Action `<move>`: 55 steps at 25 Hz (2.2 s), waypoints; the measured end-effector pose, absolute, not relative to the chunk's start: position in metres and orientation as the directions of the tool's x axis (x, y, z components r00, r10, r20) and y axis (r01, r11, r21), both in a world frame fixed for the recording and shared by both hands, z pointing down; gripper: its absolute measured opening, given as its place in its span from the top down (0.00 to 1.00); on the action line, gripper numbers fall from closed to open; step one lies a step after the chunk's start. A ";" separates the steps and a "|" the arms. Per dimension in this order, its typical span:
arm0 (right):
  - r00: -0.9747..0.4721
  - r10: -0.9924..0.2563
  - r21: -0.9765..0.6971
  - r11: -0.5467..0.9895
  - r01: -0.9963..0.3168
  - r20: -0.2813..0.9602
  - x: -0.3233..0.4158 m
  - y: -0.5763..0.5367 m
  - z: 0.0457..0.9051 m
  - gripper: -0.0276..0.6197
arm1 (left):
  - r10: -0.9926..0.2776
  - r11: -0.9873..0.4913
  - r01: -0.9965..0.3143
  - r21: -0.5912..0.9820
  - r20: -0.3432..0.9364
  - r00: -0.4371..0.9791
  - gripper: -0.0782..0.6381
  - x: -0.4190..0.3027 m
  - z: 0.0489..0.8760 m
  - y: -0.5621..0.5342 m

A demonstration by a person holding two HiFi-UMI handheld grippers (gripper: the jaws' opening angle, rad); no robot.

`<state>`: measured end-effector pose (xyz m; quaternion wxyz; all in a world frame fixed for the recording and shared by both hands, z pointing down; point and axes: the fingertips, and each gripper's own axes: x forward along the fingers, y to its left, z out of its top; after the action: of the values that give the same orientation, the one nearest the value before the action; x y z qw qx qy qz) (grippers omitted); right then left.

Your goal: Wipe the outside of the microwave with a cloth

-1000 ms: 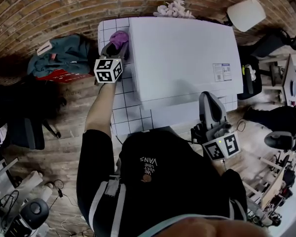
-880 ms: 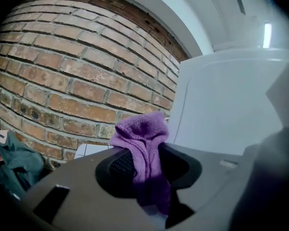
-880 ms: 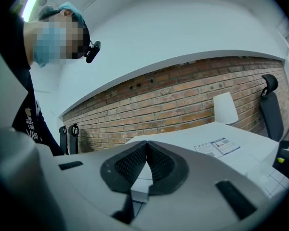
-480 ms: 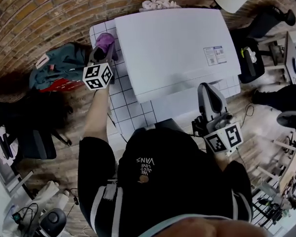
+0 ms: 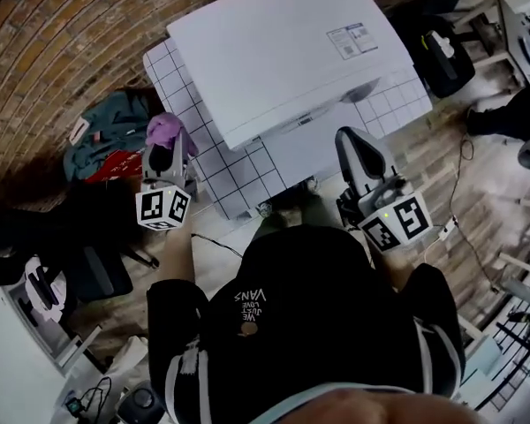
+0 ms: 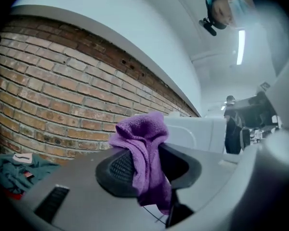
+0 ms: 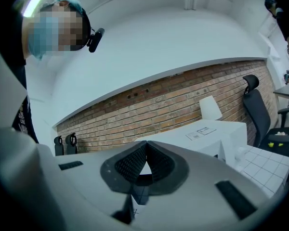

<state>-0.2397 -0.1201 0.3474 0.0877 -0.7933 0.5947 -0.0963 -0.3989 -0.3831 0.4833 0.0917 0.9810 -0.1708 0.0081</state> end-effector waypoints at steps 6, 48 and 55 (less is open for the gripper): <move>0.272 -0.962 -0.270 -0.267 -0.925 0.018 -0.228 -0.082 0.347 0.96 | -0.356 -0.916 -0.356 0.183 0.035 0.934 0.70 -0.421 0.461 -0.313; 0.151 -0.987 -0.250 -0.135 -0.959 -0.046 0.160 0.163 0.348 0.96 | -0.285 -0.950 -0.282 0.132 -0.005 0.959 0.70 0.039 0.403 0.032; 0.016 -1.000 -0.257 -0.009 -0.966 -0.024 0.197 0.117 0.348 0.96 | -0.384 -0.915 -0.382 0.127 0.014 0.923 0.70 0.055 0.398 0.019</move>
<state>0.1967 0.1175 0.3482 0.1008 -0.7055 0.6967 -0.0827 0.0552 0.0185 0.3984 0.0640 0.9785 -0.1958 -0.0059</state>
